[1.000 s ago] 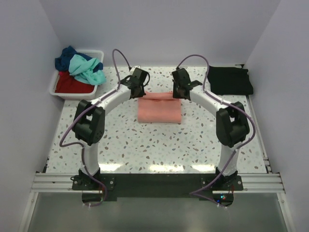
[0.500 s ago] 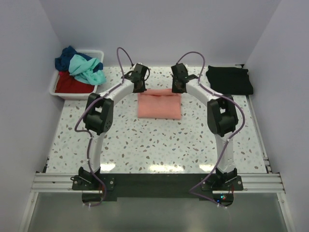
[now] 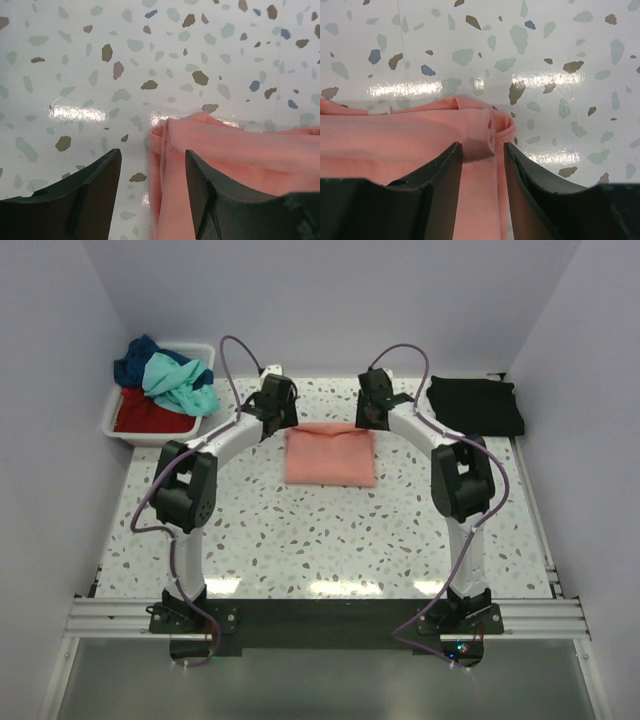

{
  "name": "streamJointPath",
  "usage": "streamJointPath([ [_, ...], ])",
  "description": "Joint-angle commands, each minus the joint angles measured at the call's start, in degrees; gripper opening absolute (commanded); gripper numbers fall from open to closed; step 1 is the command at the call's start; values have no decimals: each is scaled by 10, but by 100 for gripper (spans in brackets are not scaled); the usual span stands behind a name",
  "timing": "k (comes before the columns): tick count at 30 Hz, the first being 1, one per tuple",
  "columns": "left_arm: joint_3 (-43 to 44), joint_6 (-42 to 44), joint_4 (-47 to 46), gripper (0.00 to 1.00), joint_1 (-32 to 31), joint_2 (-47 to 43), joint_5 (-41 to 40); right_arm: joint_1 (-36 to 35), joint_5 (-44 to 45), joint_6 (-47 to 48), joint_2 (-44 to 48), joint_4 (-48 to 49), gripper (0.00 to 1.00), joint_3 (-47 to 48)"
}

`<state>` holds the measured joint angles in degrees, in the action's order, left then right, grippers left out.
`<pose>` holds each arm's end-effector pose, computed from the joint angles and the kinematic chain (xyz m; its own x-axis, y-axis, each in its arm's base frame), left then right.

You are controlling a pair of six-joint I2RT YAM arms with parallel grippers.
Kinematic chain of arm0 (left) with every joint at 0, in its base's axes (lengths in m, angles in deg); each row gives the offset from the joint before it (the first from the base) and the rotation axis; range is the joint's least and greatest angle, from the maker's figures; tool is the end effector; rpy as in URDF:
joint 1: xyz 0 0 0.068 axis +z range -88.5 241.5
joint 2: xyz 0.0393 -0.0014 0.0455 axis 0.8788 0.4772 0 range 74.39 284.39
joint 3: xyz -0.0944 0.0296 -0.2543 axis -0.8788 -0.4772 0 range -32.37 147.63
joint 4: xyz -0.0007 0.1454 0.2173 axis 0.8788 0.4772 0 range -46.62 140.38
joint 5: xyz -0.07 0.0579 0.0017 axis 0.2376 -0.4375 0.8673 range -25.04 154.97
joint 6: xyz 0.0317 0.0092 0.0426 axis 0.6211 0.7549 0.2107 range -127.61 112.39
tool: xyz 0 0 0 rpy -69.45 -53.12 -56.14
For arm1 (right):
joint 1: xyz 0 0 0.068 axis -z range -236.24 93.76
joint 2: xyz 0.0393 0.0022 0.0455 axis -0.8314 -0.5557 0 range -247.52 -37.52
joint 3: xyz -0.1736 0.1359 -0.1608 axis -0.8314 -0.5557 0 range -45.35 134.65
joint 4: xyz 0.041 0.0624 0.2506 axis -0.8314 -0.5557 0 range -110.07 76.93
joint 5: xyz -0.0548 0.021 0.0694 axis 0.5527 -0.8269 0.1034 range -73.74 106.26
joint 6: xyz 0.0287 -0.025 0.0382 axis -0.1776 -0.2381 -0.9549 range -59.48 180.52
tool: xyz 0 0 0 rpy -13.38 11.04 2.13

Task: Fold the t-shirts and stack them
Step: Fold the tshirt

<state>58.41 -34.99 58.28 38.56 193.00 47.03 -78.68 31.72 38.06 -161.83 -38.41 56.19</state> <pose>0.4374 -0.1733 0.2108 -0.6296 -0.2087 -0.7484 -0.1431 0.9779 -0.1523 0.4569 0.1783 0.2114 -0.7136 0.1037 -0.6928 0.0749 0.9946 0.0717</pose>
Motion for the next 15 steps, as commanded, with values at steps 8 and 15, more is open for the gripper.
streamJointPath([
  [8, -27, 23, -42, 59, -8, -84, 71, -1, -33, 7, 105, 34, 42, -43],
  [15, -40, 57, -14, 59, -45, -78, 135, -14, -80, 18, 101, 1, 43, -57],
])
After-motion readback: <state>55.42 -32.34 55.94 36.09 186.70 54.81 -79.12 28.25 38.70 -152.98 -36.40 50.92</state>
